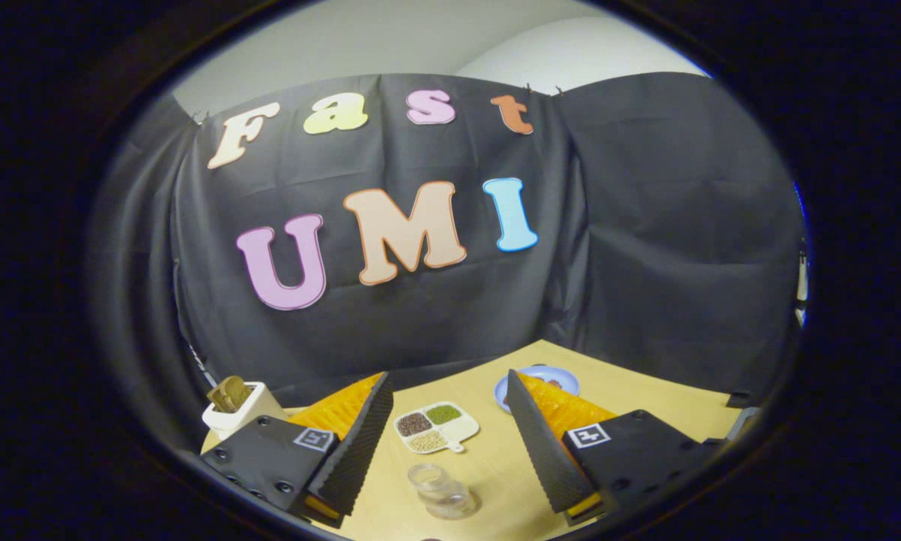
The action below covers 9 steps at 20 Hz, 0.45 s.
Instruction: Take the bottle from table, then pour the juice into the cup, finally place the bottle on the coaster
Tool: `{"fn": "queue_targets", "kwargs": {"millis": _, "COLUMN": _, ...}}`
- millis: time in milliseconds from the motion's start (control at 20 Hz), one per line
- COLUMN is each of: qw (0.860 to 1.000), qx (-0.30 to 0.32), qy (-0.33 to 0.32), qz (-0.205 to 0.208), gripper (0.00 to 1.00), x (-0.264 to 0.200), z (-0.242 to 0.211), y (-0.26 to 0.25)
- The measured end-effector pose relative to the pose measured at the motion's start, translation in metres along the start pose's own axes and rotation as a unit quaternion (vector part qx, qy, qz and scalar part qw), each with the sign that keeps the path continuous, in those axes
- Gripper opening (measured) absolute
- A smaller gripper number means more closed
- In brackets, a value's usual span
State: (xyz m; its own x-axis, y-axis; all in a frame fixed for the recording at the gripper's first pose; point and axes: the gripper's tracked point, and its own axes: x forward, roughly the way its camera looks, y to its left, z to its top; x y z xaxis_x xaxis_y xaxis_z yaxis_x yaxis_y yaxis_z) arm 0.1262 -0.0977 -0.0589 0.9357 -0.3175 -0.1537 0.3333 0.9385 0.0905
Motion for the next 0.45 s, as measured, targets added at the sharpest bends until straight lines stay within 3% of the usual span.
{"fn": "queue_targets", "kwargs": {"millis": 450, "qw": 1.000, "qx": 0.013, "qy": -0.024, "qz": -0.005, "gripper": 0.96, "x": -0.007, "z": 0.044, "y": -0.038}}
